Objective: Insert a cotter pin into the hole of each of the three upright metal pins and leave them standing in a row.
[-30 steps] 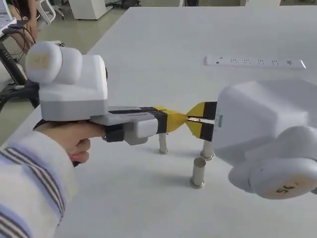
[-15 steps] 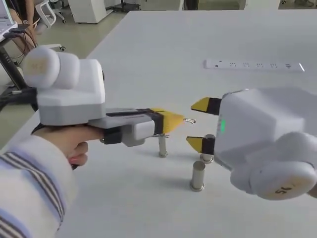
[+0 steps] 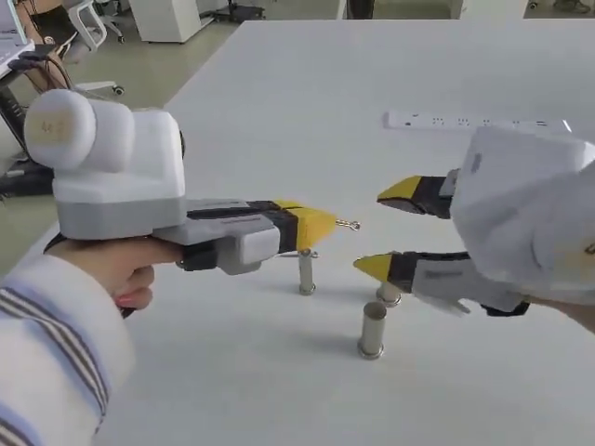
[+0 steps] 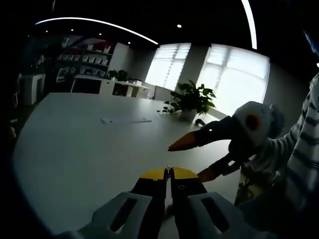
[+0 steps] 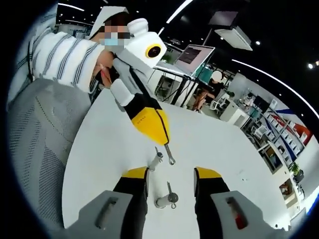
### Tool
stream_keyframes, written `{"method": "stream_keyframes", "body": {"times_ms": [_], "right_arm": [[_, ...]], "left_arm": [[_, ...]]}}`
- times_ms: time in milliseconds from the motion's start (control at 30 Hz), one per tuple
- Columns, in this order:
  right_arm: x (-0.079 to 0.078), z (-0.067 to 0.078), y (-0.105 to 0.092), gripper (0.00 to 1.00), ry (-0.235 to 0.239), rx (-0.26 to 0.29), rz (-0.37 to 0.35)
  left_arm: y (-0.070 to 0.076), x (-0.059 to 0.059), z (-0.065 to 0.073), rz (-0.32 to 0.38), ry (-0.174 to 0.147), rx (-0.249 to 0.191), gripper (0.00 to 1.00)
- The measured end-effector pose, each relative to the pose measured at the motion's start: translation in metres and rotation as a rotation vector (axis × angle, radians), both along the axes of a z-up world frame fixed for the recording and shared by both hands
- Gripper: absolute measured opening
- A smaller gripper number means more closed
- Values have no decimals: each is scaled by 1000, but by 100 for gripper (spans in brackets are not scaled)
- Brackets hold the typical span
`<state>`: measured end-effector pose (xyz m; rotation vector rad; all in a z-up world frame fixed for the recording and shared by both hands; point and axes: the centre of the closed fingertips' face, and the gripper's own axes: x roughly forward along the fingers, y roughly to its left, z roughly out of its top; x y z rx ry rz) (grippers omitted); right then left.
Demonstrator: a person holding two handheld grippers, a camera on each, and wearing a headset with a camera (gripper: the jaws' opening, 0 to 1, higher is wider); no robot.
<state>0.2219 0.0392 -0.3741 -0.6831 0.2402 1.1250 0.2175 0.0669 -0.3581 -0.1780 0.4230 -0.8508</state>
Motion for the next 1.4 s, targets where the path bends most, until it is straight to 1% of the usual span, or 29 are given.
{"method": "stream_keyframes", "body": {"times_ms": [33, 100, 133, 167, 200, 233, 333, 367, 400, 433, 467, 500, 533, 567, 667, 700, 767, 867, 933, 1033, 1100, 1200, 1233, 1333, 1400], "right_arm": [[0, 0, -1, 32, 20, 14, -7], [-3, 2, 2, 32, 61, 56, 16], [-6, 1, 2, 33, 106, 73, 22], [-8, 0, 2, 35, 133, 80, 29], [-9, -1, 3, 37, 151, 88, 39], [-8, -1, 2, 37, 150, 87, 41], [-12, -5, 2, 37, 190, 86, 47], [-12, -5, 2, 38, 196, 86, 47], [-12, -6, 1, 39, 217, 90, 46], [-15, -7, 2, 40, 262, 108, 48], [-16, -7, 2, 41, 279, 117, 43], [-15, -6, 2, 41, 285, 134, 43], [-15, -5, 2, 40, 295, 140, 46], [-15, -4, 2, 40, 316, 148, 42], [-16, -2, 1, 40, 345, 165, 46], [-16, -2, 1, 39, 347, 167, 47], [-18, 0, 0, 38, 367, 175, 57], [-19, 1, 0, 34, 380, 185, 69], [-22, 1, 1, 29, 403, 197, 83], [-24, 0, 2, 29, 411, 193, 91], [-26, -1, 2, 28, 406, 183, 99], [-32, -3, 5, 24, 429, 177, 128], [-35, -5, 6, 23, 438, 174, 136], [-40, -5, 8, 18, 443, 171, 154], [-43, -5, 9, 15, 445, 170, 164]], "left_arm": [[0, 0, 0, -3, -3, 0, 0], [-1, -1, 2, -8, -17, -3, 0], [-1, -1, 4, -15, -29, -5, 0], [-1, -2, 5, -18, -34, -4, 0], [-2, -2, 5, -23, -42, -1, 0], [-2, -2, 6, -27, -47, 0, 0], [-4, -6, 9, -51, -81, 7, 0], [-4, -6, 9, -55, -85, 8, 0], [-6, -7, 10, -68, -100, 15, 0], [-6, -8, 9, -79, -116, 29, 0], [-6, -9, 10, -87, -130, 36, 0], [-7, -10, 10, -98, -143, 42, 0], [-8, -11, 11, -106, -151, 45, 0], [-8, -12, 11, -119, -166, 52, 0], [-10, -14, 12, -144, -195, 66, 0], [-10, -15, 12, -147, -199, 68, 0], [-11, -16, 13, -159, -211, 68, 0], [-12, -18, 15, -178, -233, 73, 0], [-13, -18, 15, -184, -239, 75, 0], [-13, -21, 12, -202, -243, 89, 0], [-14, -23, 11, -213, -248, 95, 0], [-16, -26, 11, -234, -257, 99, 0], [-17, -28, 13, -244, -263, 92, 0], [-20, -32, 16, -267, -279, 81, 0], [-21, -33, 17, -276, -280, 77, 0]]}}
